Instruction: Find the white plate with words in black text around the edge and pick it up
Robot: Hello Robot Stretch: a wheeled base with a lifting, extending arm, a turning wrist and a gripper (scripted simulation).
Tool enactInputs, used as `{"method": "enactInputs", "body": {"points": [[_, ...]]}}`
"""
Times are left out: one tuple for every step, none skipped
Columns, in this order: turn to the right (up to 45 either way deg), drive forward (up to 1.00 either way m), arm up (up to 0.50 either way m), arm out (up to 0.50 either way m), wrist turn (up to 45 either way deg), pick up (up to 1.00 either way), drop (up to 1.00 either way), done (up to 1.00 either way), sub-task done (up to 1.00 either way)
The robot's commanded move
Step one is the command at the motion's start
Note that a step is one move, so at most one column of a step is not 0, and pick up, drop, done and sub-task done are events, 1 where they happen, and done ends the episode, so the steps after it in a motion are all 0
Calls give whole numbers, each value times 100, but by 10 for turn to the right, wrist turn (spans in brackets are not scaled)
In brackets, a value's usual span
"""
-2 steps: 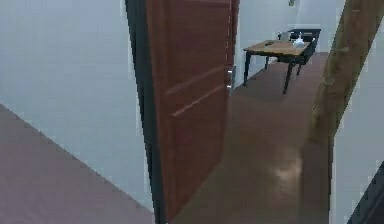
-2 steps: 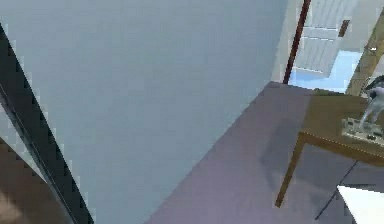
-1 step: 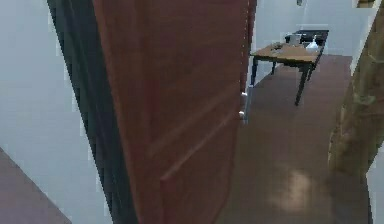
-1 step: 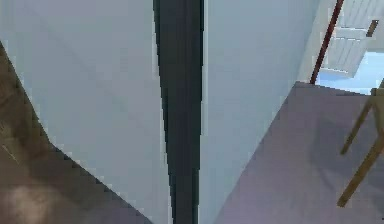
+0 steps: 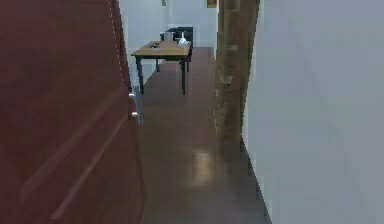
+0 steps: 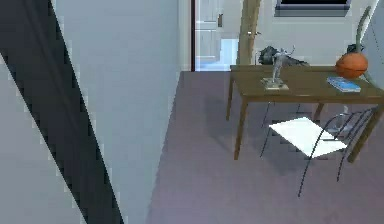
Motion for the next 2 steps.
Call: {"method": "enactInputs", "body": {"points": [[0,100,0,0,0,0,0,0,0],[90,0,0,0,0,0,0,0,0]]}}
